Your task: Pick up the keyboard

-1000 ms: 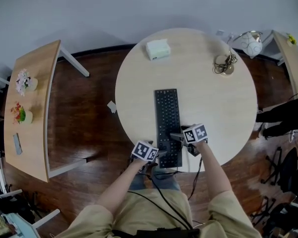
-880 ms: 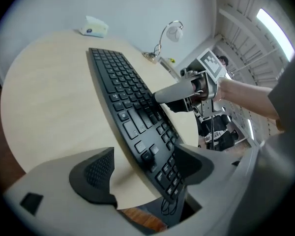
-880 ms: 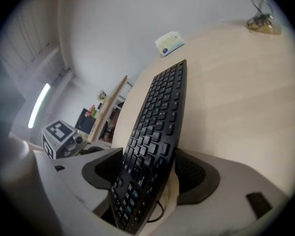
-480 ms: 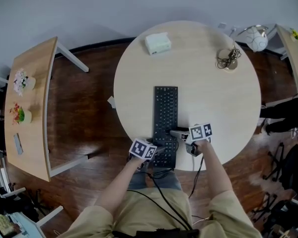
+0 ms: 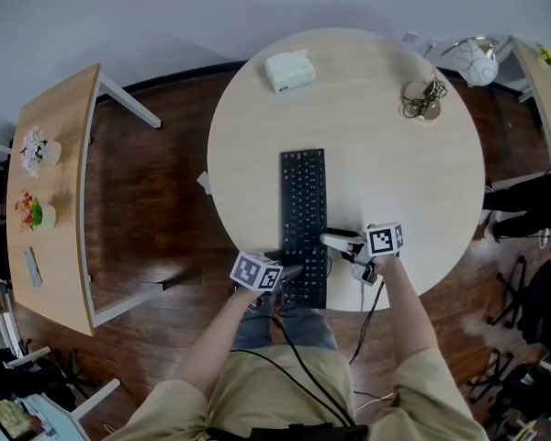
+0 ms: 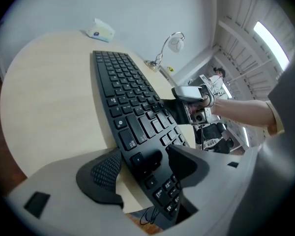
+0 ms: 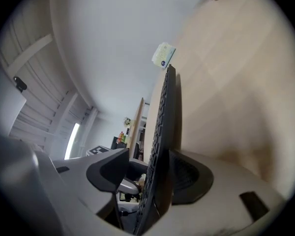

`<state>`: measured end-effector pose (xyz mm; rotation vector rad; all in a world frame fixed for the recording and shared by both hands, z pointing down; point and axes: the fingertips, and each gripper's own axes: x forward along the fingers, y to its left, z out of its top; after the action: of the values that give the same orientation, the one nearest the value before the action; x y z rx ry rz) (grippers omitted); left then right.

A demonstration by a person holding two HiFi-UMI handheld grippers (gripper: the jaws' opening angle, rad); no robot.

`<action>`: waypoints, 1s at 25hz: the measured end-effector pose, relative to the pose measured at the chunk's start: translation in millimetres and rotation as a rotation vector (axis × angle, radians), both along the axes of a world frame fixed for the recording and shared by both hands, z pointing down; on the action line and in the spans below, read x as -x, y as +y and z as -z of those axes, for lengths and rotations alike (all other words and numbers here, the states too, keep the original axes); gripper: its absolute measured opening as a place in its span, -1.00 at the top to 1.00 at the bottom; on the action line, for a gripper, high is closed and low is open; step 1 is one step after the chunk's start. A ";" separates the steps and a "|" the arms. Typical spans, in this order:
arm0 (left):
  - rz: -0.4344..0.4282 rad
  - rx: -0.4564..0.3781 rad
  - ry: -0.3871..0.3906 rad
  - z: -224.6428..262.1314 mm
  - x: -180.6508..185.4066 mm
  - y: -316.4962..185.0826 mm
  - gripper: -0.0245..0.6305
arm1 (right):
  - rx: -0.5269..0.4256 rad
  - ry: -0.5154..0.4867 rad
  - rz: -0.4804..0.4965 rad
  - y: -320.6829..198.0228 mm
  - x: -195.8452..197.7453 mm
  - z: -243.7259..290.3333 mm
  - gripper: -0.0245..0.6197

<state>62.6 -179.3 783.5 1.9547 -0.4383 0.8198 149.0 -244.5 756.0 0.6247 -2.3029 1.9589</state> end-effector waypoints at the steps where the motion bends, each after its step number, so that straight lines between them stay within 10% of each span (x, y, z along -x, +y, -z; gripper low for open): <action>1: 0.003 0.005 0.007 -0.1 0.8 -0.4 0.07 | 0.002 -0.052 -0.015 -1.9 2.5 6.9 0.12; 3: 0.010 0.029 0.046 1.9 -0.8 -0.2 0.04 | -0.005 -0.110 0.018 -0.2 17.2 17.1 0.28; 8: -0.010 0.029 0.054 3.0 -7.9 2.1 0.00 | -0.003 0.234 0.392 42.7 77.5 -23.2 0.38; 18: 0.000 -0.059 0.151 36.2 9.4 -14.4 0.04 | -0.113 0.251 0.195 13.0 89.1 18.6 0.54; 25: 0.062 -0.407 0.185 129.1 29.5 -72.4 0.04 | -0.436 0.380 0.040 -35.2 64.1 125.4 0.55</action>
<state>33.1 -251.7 654.4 2.3543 -0.5862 0.5307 85.0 -279.7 630.6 0.8810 -2.4623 1.1858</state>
